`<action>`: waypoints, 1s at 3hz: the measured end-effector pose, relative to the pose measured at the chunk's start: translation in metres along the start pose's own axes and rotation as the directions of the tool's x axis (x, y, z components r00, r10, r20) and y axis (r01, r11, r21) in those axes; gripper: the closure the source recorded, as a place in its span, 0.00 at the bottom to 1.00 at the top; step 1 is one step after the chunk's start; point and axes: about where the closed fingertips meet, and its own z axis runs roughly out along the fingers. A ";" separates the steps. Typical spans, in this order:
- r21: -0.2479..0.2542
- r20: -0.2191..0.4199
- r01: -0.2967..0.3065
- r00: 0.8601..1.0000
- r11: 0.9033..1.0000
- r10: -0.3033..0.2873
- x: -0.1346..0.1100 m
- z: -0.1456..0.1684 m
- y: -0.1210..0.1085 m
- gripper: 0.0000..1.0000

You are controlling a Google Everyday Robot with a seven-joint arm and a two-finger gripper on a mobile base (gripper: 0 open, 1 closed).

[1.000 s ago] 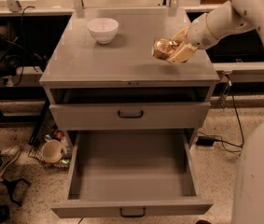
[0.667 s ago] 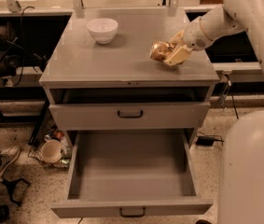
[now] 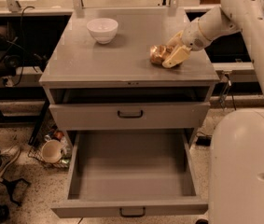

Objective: Pick orange can from middle drawer and place on counter

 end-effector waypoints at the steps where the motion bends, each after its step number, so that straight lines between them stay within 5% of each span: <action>1: -0.008 0.012 -0.007 1.000 1.000 0.007 -0.001 0.000 -0.001 0.00; 3: 0.036 0.083 -0.058 0.995 0.998 0.055 0.016 -0.030 -0.009 0.00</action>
Offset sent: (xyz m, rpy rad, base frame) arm 0.0048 -0.0177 0.0165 0.0728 0.0087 -0.0045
